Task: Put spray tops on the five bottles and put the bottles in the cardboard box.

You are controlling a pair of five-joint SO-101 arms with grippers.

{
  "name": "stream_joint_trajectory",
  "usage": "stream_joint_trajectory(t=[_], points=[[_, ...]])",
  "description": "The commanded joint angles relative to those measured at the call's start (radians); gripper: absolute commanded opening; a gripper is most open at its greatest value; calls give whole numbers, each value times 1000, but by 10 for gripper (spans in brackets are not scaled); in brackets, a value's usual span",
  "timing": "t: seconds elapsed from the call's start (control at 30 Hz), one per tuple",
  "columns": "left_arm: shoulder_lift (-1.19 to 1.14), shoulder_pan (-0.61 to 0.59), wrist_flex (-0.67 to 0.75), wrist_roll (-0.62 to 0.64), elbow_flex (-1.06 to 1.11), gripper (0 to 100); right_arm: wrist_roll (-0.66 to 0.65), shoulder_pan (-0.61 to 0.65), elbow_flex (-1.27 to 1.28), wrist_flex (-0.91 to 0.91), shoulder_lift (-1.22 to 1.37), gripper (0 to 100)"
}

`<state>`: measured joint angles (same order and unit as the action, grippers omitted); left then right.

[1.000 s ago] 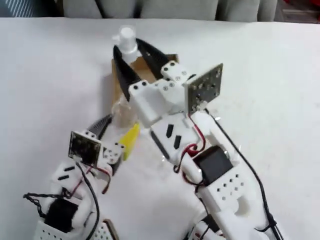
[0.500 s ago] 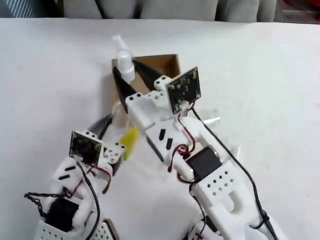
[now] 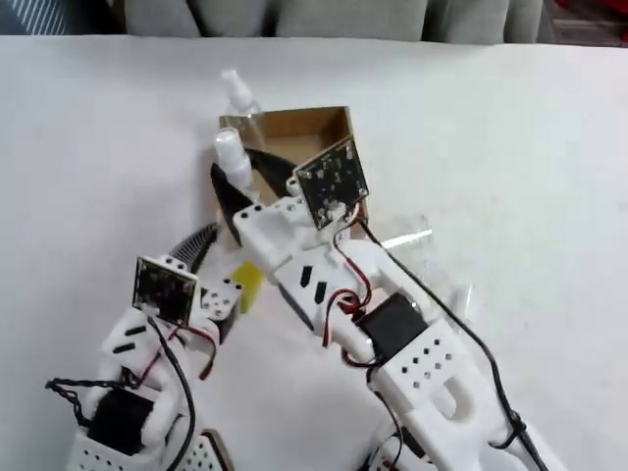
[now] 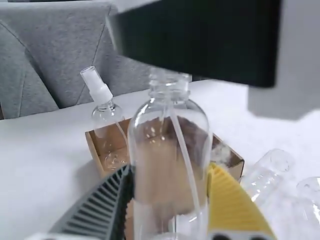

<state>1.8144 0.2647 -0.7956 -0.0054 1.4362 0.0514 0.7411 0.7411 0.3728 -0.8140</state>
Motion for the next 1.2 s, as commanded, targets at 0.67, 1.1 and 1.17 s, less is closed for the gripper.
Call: stream_joint_trajectory(t=[0.67, 1.1, 1.17], points=[[16, -5, 109, 11, -6, 20, 8, 22, -14, 174, -77, 202], [16, -5, 109, 11, -5, 20, 0, 18, -54, 394, -323, 203], [15, -5, 109, 8, -3, 21, 0, 7, -49, 444, -346, 202]])
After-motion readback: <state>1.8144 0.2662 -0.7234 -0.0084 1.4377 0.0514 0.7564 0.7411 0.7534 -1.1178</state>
